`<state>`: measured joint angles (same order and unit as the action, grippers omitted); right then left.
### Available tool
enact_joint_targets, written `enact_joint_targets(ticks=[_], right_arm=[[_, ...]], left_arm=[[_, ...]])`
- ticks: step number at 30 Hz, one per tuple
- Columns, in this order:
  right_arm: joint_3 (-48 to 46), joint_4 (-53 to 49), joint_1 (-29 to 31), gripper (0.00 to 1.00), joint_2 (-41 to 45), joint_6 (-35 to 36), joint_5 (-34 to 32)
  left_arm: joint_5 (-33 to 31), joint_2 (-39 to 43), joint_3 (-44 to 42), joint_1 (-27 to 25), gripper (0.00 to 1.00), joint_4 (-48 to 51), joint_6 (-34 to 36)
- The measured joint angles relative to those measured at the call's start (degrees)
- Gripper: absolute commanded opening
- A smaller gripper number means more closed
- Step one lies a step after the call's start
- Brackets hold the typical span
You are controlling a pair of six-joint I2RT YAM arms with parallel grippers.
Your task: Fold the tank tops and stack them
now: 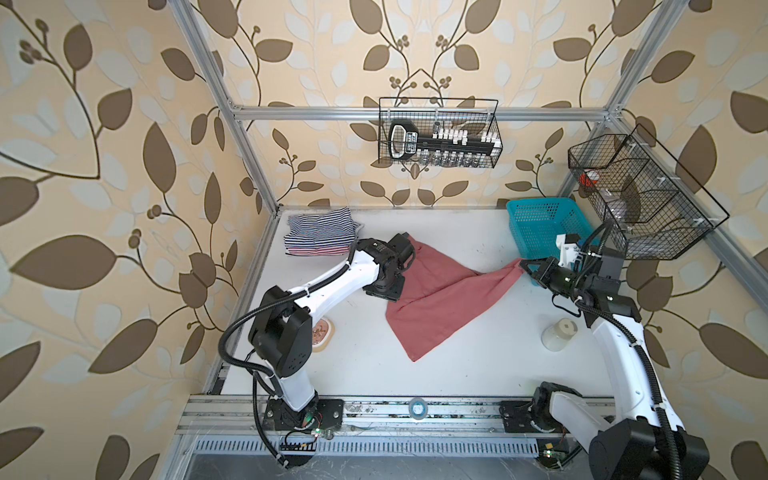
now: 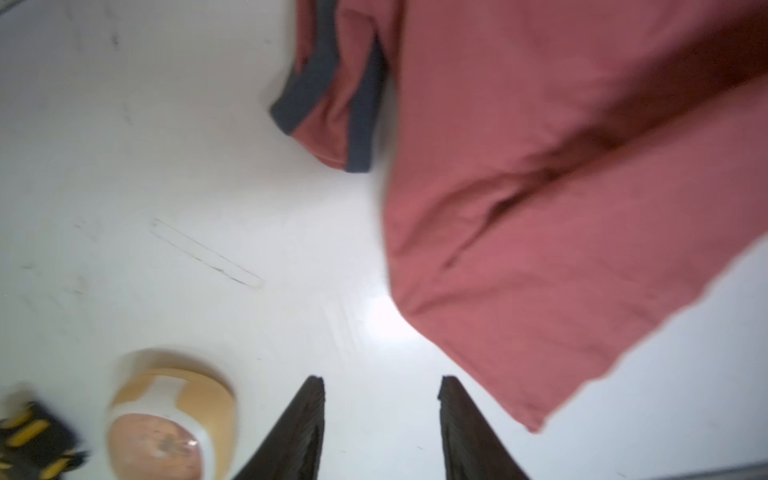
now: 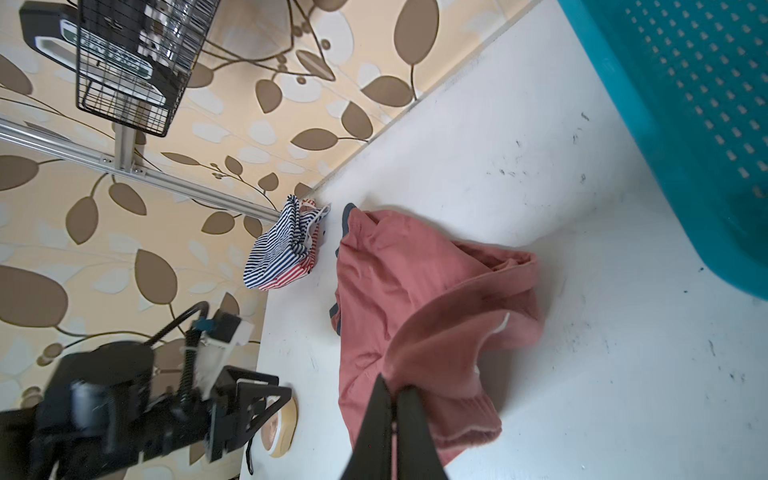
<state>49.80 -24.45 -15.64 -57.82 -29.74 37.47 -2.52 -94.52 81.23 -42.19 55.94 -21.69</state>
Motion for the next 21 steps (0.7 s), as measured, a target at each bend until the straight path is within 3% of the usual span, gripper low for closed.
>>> enact_joint_targets(ticks=[4, 9, 21], right_arm=[[-0.55, 0.00, 1.27, 0.00, 0.02, 0.28, -0.48], [-0.85, 0.02, 3.54, 0.00, 0.26, 0.44, -1.31], [-1.66, -0.31, 4.28, 0.00, 3.10, 0.70, -2.14]], left_arm=[[3.82, 0.17, -1.64, -8.48, 0.35, -2.10, -5.62], [5.27, -6.56, -5.99, -14.80, 0.47, -1.92, -11.72], [5.11, -10.49, -7.74, -17.86, 0.56, -1.84, -19.82]])
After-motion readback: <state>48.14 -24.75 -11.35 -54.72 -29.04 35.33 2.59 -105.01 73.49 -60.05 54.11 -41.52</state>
